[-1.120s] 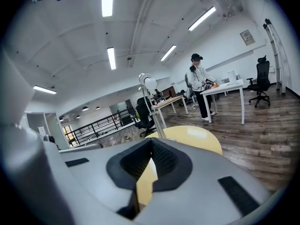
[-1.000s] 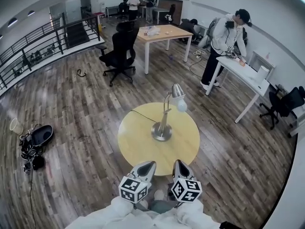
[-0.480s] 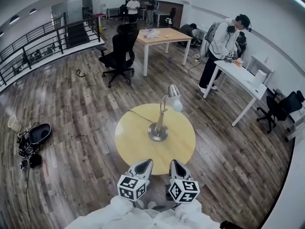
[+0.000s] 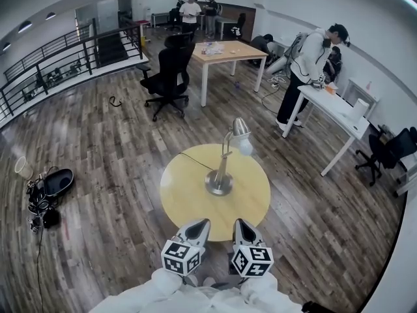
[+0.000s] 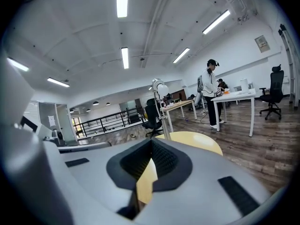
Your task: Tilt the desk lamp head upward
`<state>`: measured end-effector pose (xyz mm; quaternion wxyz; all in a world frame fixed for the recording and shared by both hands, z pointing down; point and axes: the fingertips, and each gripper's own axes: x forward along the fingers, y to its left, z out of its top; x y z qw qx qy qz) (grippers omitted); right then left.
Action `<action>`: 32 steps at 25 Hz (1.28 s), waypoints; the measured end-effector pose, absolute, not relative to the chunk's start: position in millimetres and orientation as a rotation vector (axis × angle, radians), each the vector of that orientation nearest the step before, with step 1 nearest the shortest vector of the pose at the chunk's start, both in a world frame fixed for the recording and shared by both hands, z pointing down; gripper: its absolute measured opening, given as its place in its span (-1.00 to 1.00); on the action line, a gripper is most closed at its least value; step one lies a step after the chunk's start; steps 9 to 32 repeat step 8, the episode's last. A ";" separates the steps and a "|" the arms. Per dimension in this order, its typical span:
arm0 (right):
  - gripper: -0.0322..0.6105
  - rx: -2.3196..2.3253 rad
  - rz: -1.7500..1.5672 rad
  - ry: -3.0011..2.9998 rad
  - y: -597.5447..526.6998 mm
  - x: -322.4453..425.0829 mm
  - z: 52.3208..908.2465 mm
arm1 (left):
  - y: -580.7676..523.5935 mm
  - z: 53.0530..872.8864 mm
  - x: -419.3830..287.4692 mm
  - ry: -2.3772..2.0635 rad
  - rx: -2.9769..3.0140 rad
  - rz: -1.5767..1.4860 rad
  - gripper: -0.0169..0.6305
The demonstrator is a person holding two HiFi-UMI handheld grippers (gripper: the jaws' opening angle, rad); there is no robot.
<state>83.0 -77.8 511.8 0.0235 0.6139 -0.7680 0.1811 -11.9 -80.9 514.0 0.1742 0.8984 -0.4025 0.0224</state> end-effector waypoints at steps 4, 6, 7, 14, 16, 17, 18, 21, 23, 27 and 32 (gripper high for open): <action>-0.86 1.907 0.571 -2.366 -78.1 89.5 512.8 | -81.7 510.9 -8.9 -1.144 2.554 0.066 -0.95; -0.86 1.911 0.565 -2.362 -78.4 92.4 512.5 | -81.4 510.4 -6.8 -1.141 2.559 0.067 -0.95; -0.86 1.913 0.562 -2.361 -78.5 93.8 512.4 | -81.2 510.6 -5.8 -1.139 2.561 0.069 -0.95; -0.86 1.915 0.560 -2.359 -78.6 95.1 512.3 | -80.9 510.8 -4.9 -1.137 2.563 0.071 -0.95; -0.86 1.915 0.560 -2.359 -78.6 95.1 512.3 | -80.9 510.8 -4.9 -1.137 2.563 0.071 -0.95; -0.86 1.915 0.560 -2.359 -78.6 95.1 512.3 | -80.9 510.8 -4.9 -1.137 2.563 0.071 -0.95; -0.86 1.915 0.560 -2.359 -78.6 95.1 512.3 | -80.9 510.8 -4.9 -1.137 2.563 0.071 -0.95; -0.86 1.915 0.560 -2.359 -78.6 95.1 512.3 | -80.9 510.8 -4.9 -1.137 2.563 0.071 -0.95; -0.86 1.915 0.560 -2.359 -78.6 95.1 512.3 | -80.9 510.8 -4.9 -1.137 2.563 0.071 -0.95; -0.86 1.915 0.560 -2.359 -78.6 95.1 512.3 | -80.9 510.8 -4.9 -1.137 2.563 0.071 -0.95; -0.86 1.915 0.560 -2.359 -78.6 95.1 512.3 | -80.9 510.8 -4.9 -1.137 2.563 0.071 -0.95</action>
